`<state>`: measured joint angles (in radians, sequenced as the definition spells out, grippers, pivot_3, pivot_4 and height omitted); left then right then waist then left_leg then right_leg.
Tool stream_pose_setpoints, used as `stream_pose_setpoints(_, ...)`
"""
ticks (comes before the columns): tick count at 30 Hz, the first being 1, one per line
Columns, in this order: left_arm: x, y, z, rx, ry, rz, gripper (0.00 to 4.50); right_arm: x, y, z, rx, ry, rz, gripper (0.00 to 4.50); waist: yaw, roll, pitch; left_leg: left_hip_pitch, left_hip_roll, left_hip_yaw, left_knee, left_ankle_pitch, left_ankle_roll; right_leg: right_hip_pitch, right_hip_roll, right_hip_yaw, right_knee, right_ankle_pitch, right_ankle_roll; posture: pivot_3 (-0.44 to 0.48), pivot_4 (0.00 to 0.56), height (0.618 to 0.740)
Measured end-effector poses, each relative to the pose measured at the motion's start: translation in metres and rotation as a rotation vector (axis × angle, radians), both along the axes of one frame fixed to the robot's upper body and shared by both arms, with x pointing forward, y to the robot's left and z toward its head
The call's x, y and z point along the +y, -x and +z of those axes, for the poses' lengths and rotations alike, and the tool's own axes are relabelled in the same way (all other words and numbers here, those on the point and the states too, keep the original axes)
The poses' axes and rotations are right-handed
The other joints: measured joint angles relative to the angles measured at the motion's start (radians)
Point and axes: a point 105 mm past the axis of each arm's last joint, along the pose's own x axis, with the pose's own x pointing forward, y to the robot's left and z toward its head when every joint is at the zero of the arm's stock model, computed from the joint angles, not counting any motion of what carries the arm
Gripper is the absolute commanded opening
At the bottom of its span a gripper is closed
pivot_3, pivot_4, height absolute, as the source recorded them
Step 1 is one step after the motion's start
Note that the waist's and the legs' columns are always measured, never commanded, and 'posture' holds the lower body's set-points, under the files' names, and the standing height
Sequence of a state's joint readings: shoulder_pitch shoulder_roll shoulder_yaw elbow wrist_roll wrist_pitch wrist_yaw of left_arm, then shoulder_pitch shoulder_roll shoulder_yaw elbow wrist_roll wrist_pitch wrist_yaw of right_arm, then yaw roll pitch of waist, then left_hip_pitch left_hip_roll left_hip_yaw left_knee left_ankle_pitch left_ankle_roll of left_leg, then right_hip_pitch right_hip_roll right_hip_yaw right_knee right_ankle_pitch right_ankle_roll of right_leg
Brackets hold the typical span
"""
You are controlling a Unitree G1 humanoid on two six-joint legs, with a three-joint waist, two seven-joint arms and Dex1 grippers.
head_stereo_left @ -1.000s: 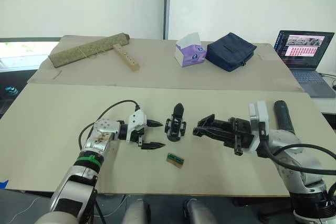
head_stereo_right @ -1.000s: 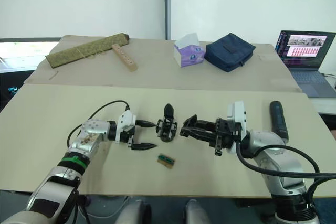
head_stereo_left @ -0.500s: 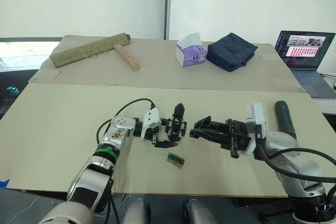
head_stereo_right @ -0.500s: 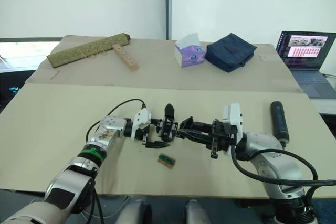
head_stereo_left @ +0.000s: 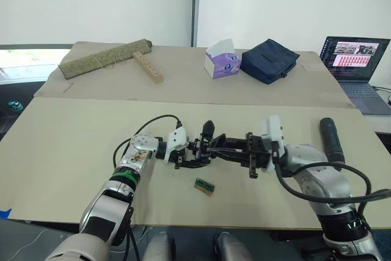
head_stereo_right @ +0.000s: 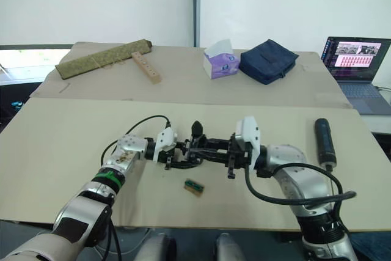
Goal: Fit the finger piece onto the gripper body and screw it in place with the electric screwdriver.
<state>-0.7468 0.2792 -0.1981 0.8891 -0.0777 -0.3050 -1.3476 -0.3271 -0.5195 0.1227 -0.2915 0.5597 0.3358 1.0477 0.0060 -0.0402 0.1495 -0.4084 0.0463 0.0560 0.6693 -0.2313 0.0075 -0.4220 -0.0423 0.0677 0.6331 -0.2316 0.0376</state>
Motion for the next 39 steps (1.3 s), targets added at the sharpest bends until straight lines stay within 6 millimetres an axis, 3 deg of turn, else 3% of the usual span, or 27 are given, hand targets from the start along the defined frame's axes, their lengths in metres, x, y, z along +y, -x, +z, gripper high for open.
stream_pose_setpoints(9, 0.000, 0.002, -0.001, -0.007, -0.003, -0.001, 2.28, 0.015, -0.014, -0.007, 0.037, 0.031, 0.012, 0.40, -0.001, 0.001, -0.001, 0.000, 0.000, 0.000, 0.000, 0.000, 0.000, 0.000, 0.000, 0.000, 0.001, 0.000, 0.000, 0.000, 0.150, 0.740)
stream_pose_setpoints(15, 0.002, 0.003, -0.002, -0.008, -0.006, 0.002, 2.28, 0.016, -0.023, -0.025, 0.073, 0.096, -0.027, 0.40, -0.006, 0.001, -0.001, 0.000, 0.000, 0.000, 0.000, 0.000, 0.000, 0.000, 0.000, 0.000, 0.002, 0.000, 0.000, 0.000, 0.150, 0.740)
stream_pose_setpoints(39, 0.007, 0.003, -0.005, 0.013, -0.010, 0.023, 2.28, 0.025, -0.035, -0.025, 0.063, 0.155, -0.062, 0.40, -0.018, 0.002, -0.007, 0.004, 0.000, 0.000, 0.000, 0.000, 0.000, 0.000, 0.000, 0.000, 0.007, -0.001, -0.001, 0.000, 0.150, 0.740)
